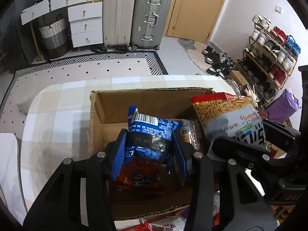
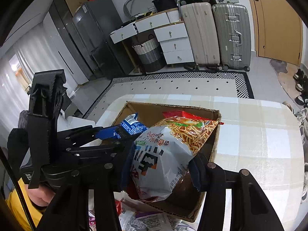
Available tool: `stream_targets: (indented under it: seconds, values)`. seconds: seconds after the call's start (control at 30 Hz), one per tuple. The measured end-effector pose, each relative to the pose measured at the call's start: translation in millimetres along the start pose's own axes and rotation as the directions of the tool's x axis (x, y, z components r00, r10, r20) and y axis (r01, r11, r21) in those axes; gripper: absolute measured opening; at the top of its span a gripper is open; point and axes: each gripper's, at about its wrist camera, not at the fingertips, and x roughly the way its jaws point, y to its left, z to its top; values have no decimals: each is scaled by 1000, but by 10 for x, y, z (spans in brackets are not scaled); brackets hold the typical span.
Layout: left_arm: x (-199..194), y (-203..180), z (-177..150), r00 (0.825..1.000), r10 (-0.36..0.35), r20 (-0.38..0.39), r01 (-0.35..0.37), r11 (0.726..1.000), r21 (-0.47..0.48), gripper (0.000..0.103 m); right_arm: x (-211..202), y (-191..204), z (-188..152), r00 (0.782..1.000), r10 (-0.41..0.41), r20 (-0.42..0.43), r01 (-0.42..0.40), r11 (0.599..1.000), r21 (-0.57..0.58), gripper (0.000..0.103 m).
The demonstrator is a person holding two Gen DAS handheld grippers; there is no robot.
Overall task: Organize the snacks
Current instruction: 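Lower both packs into the box and open the left gripper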
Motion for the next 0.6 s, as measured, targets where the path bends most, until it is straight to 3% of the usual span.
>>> stream_targets:
  seconds: [0.23,0.4,0.6]
  values:
    - [3,79,-43,1000,-15,-5,15,1000,-14,45,49,50,1,1000,-11,-10,11,1000,-6,52]
    - [-90,131,-107,1000,-2,-6,2,1000,-25,74,95,76,-18,999,-50,-19,49,998,-26,52]
    - [-265,121,-162,1000,12,12,-11,1000,-25,74,124,13,-36,998,-50,-48,50,999,-2,52]
